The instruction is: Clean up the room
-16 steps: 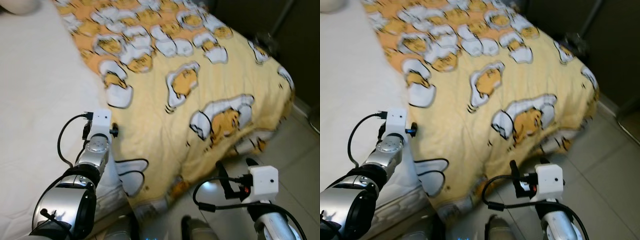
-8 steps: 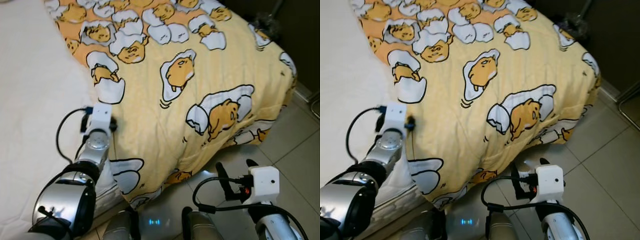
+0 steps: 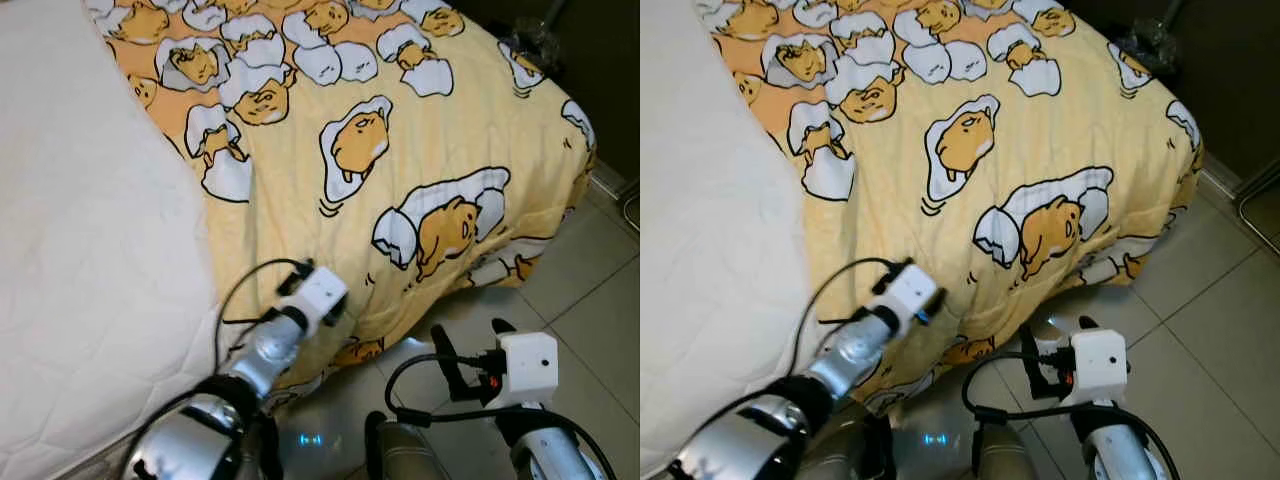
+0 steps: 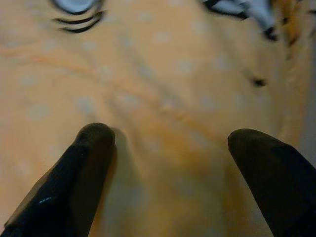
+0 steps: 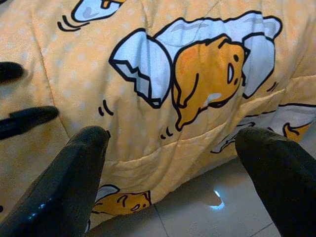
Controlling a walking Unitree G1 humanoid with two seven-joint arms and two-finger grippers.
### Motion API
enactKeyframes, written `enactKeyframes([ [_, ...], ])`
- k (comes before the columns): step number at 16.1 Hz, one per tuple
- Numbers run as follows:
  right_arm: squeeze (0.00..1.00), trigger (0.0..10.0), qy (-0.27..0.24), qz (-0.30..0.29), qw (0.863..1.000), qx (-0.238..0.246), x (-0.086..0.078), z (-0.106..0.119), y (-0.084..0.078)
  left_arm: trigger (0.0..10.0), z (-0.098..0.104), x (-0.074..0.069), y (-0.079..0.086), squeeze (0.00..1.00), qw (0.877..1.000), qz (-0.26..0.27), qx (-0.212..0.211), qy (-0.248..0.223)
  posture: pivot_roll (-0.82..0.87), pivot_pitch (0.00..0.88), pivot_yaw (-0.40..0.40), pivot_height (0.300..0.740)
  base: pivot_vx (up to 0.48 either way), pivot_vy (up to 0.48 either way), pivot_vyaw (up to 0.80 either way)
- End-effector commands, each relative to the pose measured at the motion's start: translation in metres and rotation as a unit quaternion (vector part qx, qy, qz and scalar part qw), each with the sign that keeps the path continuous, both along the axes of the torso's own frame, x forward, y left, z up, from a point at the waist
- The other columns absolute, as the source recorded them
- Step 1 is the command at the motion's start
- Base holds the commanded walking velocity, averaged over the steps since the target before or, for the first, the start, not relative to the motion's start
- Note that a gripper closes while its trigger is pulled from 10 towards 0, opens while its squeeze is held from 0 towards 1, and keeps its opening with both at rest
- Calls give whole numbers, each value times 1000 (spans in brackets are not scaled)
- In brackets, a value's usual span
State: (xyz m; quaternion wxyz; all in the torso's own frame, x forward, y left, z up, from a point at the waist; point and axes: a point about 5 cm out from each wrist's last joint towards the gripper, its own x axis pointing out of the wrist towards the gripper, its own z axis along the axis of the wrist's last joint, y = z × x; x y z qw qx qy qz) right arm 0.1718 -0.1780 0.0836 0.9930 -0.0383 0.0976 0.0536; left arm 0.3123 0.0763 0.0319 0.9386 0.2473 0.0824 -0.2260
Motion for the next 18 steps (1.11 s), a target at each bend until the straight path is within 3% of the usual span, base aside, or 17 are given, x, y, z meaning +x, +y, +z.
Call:
enactKeyframes([
  [1, 0, 10000, 11, 1, 1000, 1, -2, -2, -1, 10000, -2, 0, 7, 0, 1000, 18, 5, -1, -303, 236, 19, 740, 0, 0, 0],
  [2, 0, 10000, 11, 1, 1000, 0, -1, -2, -1, 10000, 3, 6, 19, 0, 999, 46, -9, -5, -301, 233, 21, 740, 0, 0, 0],
  [3, 0, 10000, 9, 1, 1000, 0, -1, -2, -1, 10000, 14, 15, 28, 0, 995, 82, -59, -7, -301, 232, 23, 740, 0, 0, 0],
  [4, 0, 10000, 6, 1, 1000, 2, 0, 0, -1, 10000, 38, 32, 40, 0, 984, 117, -132, -33, -302, 232, 24, 740, 0, 0, 0],
  [5, 0, 10000, 5, 1, 1000, 4, -1, 0, -1, 10000, 51, 40, 44, 0, 976, 128, -169, -45, -302, 232, 24, 740, 0, 0, 0],
  [7, 0, 10000, 6, 1, 1000, 4, -2, 0, -1, 10000, 65, 49, 53, 0, 966, 150, -203, -51, -300, 232, 24, 740, 0, 0, 0],
  [10, 0, 10000, 8, 2, 1000, 3, -3, -1, -2, 10000, 76, 63, 91, 0, 923, 255, -288, -10, -303, 231, 26, 740, 0, 0, 0],
  [11, 0, 10000, 8, 2, 1000, 3, -3, -1, -2, 10000, 75, 63, 95, 0, 916, 266, -300, -4, -304, 232, 26, 740, 0, 0, 0],
  [12, 0, 10000, 9, 2, 1000, 2, -4, -1, -2, 10000, 71, 62, 111, 0, 889, 310, -338, 17, -307, 233, 24, 740, 0, 0, 0],
  [13, 0, 10000, 10, 1, 1000, 2, -5, -1, -2, 10000, 70, 61, 120, 0, 874, 329, -357, 24, -308, 234, 22, 740, 0, 0, 0],
  [14, 0, 10000, 13, 2, 1000, 2, -6, -2, -3, 10000, 67, 57, 140, 0, 832, 365, -414, 48, -311, 236, 18, 740, 0, 0, 0],
  [15, 0, 10000, 14, 3, 1000, 1, -7, -2, -4, 10000, 64, 56, 142, 0, 816, 366, -442, 67, -312, 239, 15, 740, 0, 0, 0],
  [16, 0, 10000, 15, 3, 1000, 1, -7, -2, -4, 10000, 63, 56, 141, 0, 811, 363, -452, 74, -312, 239, 15, 740, 0, 0, 0],
  [17, 0, 10000, 16, 4, 1000, 1, -7, -2, -4, 10000, 59, 55, 136, 0, 796, 356, -481, 96, -315, 241, 14, 740, 0, 0, 0],
  [18, 0, 10000, 16, 4, 1000, 1, -8, -2, -4, 10000, 58, 56, 132, 0, 770, 351, -522, 105, -320, 242, 14, 740, 0, 0, 0],
])
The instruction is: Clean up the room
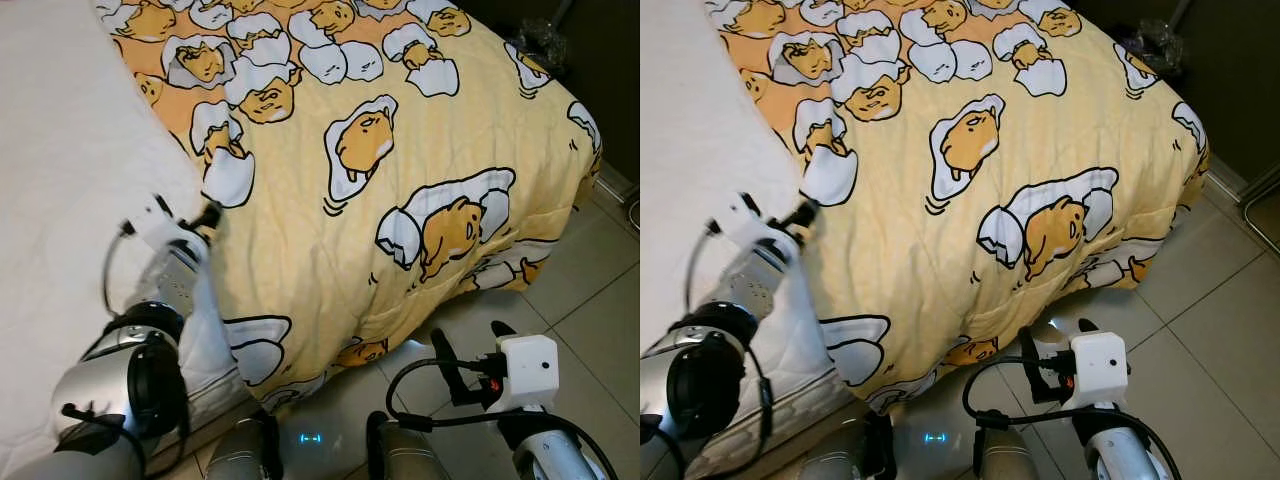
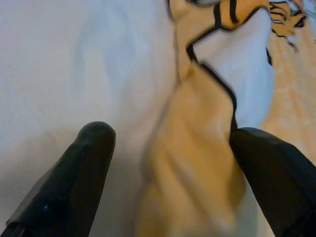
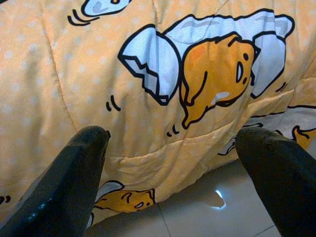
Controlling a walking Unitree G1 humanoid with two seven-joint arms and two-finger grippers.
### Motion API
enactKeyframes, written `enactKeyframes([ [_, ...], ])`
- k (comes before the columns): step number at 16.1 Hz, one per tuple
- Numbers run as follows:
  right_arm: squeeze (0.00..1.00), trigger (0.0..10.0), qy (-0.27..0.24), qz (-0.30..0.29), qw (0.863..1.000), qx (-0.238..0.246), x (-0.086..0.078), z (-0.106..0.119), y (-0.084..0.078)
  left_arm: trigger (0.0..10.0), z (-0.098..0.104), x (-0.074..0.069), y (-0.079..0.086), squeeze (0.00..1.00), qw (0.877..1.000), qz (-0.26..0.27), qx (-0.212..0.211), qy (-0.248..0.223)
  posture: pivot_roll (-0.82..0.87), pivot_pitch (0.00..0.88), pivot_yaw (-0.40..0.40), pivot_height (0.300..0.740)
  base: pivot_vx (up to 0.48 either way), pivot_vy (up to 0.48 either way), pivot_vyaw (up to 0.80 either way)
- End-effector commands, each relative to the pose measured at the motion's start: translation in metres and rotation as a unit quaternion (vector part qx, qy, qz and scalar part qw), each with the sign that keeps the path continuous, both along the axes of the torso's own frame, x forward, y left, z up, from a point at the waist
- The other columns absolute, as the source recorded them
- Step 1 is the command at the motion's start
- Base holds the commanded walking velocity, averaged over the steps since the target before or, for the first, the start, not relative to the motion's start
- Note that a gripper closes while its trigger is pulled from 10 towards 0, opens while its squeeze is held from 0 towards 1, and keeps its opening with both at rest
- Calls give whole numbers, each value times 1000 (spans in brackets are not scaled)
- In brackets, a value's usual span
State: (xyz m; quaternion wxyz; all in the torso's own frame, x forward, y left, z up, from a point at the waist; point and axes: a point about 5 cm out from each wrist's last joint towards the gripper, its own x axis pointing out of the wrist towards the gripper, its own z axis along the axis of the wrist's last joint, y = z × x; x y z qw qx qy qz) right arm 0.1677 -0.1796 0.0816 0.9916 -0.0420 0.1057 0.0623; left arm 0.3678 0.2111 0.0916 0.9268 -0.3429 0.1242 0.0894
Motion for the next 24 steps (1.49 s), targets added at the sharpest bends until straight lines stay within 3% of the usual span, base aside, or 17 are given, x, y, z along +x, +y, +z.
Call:
enactKeyframes([
  [1, 0, 10000, 8, -5, 1000, 4, -4, 0, -3, 10000, 0, 2, -10, 0, 997, -15, -74, -12, -322, 243, 14, 740, 0, 0, 0],
  [3, 0, 10000, 9, -7, 1000, 3, -5, 1, -4, 10000, 5, 5, -21, 0, 986, -38, -154, -41, -325, 242, 13, 740, 0, 0, 0],
  [4, 0, 10000, 9, -6, 1000, 3, -5, 1, -4, 10000, 6, 6, -23, 0, 985, -43, -164, -46, -325, 242, 13, 740, 0, 0, 0],
  [7, 0, 10000, 11, -7, 1000, 1, -6, 1, -6, 10000, 8, 7, -46, 0, 978, -120, -161, -59, -330, 241, 12, 740, 0, 0, 0],
  [8, 0, 10000, 14, -7, 1000, 0, -8, 0, -6, 10000, -4, 1, -55, 0, 979, -149, -134, -32, -329, 241, 14, 740, 0, 0, 0],
  [12, 0, 10000, 18, -5, 1000, 3, -9, -2, -2, 10000, -20, -11, -61, 0, 969, -195, -148, -16, -324, 240, 17, 740, 0, 0, 0],
  [13, 0, 10000, 19, -5, 1000, 3, -9, -2, -3, 10000, -22, -14, -64, 0, 967, -223, -124, -12, -324, 240, 17, 740, 0, 0, 0],
  [14, 0, 10000, 18, -5, 1000, 3, -9, -2, -3, 10000, -28, -18, -67, 0, 962, -269, -52, 1, -324, 240, 17, 740, 0, 0, 0],
  [15, 0, 10000, 18, -6, 1000, 2, -9, -2, -3, 10000, -41, -29, -73, 0, 923, -372, 95, 27, -326, 237, 20, 740, 0, 0, 0],
  [16, 0, 10000, 19, -7, 1000, 1, -9, -2, -4, 10000, -54, -42, -73, 0, 866, -458, 193, 41, -324, 236, 19, 740, 0, 0, 0],
  [17, 0, 10000, 20, -7, 1000, 1, -9, -2, -4, 10000, -54, -42, -65, 0, 868, -455, 194, 42, -319, 236, 18, 740, 0, 0, 0],
  [18, 0, 10000, 21, -7, 1000, 1, -9, -3, -4, 10000, -52, -41, -59, 0, 878, -441, 185, 42, -317, 236, 17, 740, 0, 0, 0],
  [19, 0, 10000, 20, -5, 1000, 1, -9, -3, -4, 10000, -45, -35, -49, 0, 902, -400, 160, 35, -316, 235, 16, 740, 0, 0, 0],
  [20, 0, 10000, 20, -4, 1000, 2, -8, -3, -3, 10000, -28, -23, -33, 0, 941, -325, 97, 7, -316, 233, 14, 740, 0, 0, 0],
  [21, 0, 10000, 19, -2, 1000, 2, -7, -2, -3, 10000, -13, -15, -21, 0, 963, -266, 34, -23, -317, 231, 13, 740, 0, 0, 0],
  [24, 0, 10000, 19, -1, 1000, -1, -7, -2, -4, 10000, 10, -4, 0, 0, 978, -186, -52, -74, -322, 225, 10, 740, 0, 0, 0],
])
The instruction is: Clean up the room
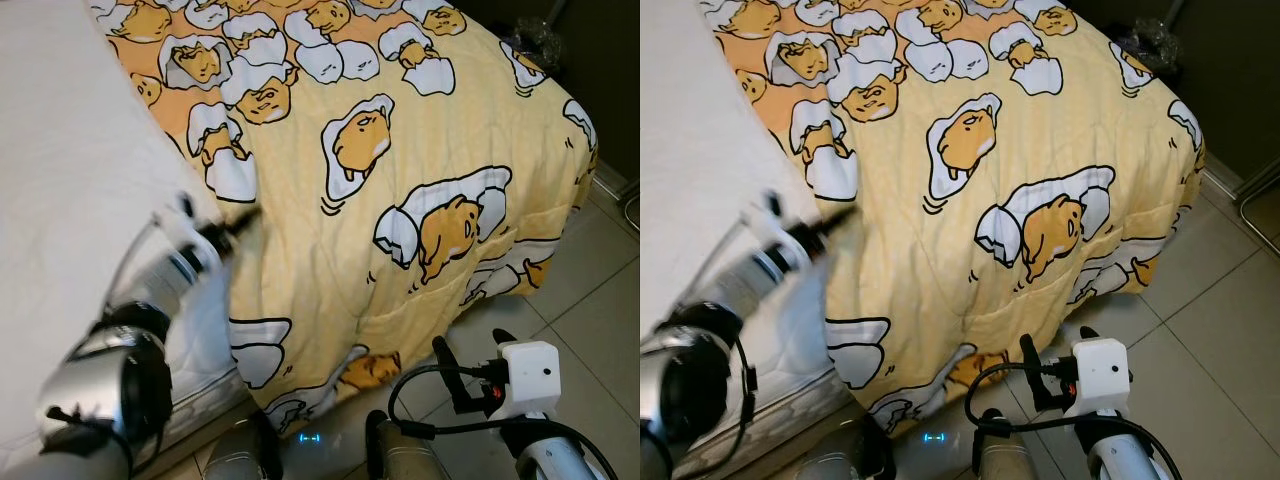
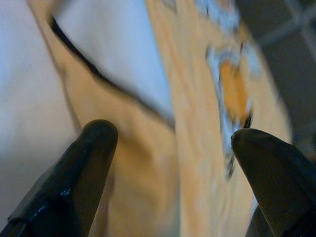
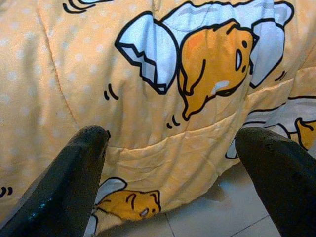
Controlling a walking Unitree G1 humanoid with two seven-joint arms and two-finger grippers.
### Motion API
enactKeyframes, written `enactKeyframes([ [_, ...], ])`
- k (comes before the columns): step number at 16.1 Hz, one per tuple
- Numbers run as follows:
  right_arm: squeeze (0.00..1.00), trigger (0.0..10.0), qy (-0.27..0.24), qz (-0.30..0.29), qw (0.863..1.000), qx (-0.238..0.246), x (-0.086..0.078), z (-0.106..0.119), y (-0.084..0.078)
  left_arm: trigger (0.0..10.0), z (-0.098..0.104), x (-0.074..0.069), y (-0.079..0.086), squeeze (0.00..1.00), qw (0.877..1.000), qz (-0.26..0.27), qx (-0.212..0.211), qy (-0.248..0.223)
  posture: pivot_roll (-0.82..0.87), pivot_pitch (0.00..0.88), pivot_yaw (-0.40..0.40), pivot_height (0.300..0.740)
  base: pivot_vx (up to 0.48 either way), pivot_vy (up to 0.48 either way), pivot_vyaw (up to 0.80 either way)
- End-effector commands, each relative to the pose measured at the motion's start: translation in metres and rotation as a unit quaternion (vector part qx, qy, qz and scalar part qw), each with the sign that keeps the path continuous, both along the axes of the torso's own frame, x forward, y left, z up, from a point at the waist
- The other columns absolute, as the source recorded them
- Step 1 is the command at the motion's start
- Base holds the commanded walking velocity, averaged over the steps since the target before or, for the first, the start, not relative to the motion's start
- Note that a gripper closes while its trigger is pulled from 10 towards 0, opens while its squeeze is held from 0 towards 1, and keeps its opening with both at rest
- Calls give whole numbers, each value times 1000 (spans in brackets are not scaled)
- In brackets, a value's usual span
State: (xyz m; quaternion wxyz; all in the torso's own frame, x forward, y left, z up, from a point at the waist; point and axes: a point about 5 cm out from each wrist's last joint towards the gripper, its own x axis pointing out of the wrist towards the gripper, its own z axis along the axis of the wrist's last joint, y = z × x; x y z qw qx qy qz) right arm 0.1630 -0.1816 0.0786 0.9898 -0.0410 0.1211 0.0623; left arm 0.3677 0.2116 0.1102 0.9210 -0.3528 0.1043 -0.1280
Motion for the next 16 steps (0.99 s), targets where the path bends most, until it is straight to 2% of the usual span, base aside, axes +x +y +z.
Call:
enactKeyframes([
  [1, 0, 10000, 3, 1, 1000, -1, -2, 2, -3, 10000, -7, -4, 7, 0, 999, 30, -31, 23, -327, 218, 8, 740, 0, 0, 0],
  [2, 0, 10000, 4, 1, 1000, -2, -2, 2, -4, 10000, -8, -5, 15, 0, 996, 61, -50, 33, -331, 212, 5, 740, 0, 0, 0],
  [3, 0, 10000, 4, 2, 1000, -3, -3, 1, -5, 10000, -14, -9, 25, 0, 988, 112, -88, 54, -329, 210, -1, 740, 0, 0, 0],
  [5, 0, 10000, 7, 8, 1000, -5, -2, 2, -5, 10000, -25, -15, 30, 0, 978, 154, -118, 81, -335, 207, -12, 740, 0, 0, 0],
  [7, 0, 10000, 7, 12, 1000, -7, -2, 3, -5, 10000, -38, -20, 24, 0, 969, 173, -139, 107, -345, 207, -19, 740, 0, 0, 0],
  [10, 0, 10000, 11, 14, 1000, -12, -6, 5, -8, 10000, -53, -24, 2, 0, 954, 185, -194, 134, -367, 215, -30, 740, 0, 0, 0],
  [14, 0, 10000, 14, 16, 1000, -12, -7, 5, -8, 10000, -52, -22, -6, 0, 946, 189, -231, 129, -371, 221, -34, 740, 0, 0, 0],
  [16, 0, 10000, 15, 16, 1000, -13, -6, 5, -8, 10000, -50, -20, -14, 0, 948, 172, -239, 122, -369, 226, -34, 740, 0, 0, 0],
])
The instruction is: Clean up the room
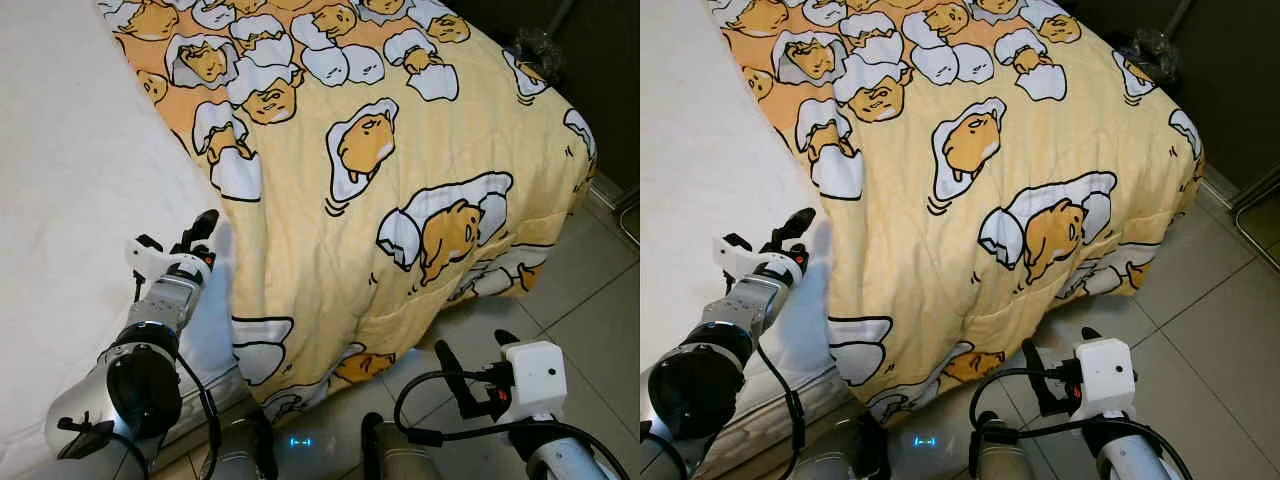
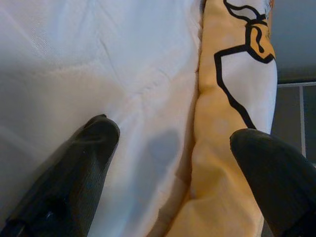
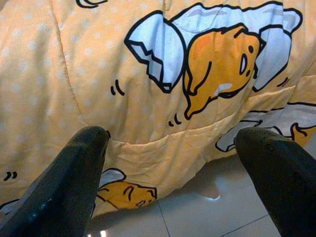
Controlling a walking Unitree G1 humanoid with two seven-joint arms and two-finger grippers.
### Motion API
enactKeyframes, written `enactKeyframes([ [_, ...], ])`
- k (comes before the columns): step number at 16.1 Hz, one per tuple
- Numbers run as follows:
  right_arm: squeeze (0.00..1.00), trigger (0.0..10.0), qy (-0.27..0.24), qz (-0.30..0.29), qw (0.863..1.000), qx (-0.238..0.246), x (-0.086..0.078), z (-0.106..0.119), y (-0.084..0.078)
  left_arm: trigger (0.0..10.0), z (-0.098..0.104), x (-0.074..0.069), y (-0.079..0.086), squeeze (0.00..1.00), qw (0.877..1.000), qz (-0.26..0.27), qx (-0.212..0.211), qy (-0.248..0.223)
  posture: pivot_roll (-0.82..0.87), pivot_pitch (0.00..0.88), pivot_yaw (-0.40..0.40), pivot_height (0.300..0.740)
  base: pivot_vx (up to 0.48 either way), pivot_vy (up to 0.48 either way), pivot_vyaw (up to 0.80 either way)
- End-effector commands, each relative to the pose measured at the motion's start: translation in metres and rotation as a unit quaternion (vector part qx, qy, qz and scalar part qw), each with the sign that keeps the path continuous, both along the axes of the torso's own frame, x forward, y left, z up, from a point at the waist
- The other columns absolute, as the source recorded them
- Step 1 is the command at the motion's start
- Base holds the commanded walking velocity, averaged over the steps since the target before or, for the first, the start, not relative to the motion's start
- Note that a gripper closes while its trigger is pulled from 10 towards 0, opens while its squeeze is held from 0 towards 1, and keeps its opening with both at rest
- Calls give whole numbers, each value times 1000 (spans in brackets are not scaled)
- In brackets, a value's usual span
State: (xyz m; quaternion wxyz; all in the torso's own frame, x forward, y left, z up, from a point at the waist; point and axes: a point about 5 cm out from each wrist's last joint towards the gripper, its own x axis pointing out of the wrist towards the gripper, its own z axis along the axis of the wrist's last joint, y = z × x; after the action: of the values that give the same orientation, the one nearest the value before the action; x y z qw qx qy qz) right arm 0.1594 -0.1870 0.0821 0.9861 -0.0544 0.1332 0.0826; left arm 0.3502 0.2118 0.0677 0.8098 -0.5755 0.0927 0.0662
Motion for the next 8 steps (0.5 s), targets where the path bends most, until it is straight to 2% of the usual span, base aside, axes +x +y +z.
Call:
enactKeyframes([
  [1, 0, 10000, 3, -5, 1000, -1, -3, 2, -3, 10000, -6, -1, -19, 0, 999, -40, -6, 10, -369, 226, -34, 740, 0, 0, 0],
  [4, 0, 10000, 4, -6, 1000, 0, -3, 1, -2, 10000, 3, 6, -37, 0, 991, -114, 72, -19, -363, 227, -23, 740, 0, 0, 0],
  [5, 0, 10000, 4, -7, 1000, 1, -3, 0, -1, 10000, 4, 7, -40, 0, 987, -129, 87, -27, -360, 228, -22, 740, 0, 0, 0],
  [8, 0, 10000, 5, -5, 1000, 5, -2, -1, 2, 10000, 3, 6, -42, 0, 986, -138, 93, -25, -352, 229, -22, 740, 0, 0, 0],
])
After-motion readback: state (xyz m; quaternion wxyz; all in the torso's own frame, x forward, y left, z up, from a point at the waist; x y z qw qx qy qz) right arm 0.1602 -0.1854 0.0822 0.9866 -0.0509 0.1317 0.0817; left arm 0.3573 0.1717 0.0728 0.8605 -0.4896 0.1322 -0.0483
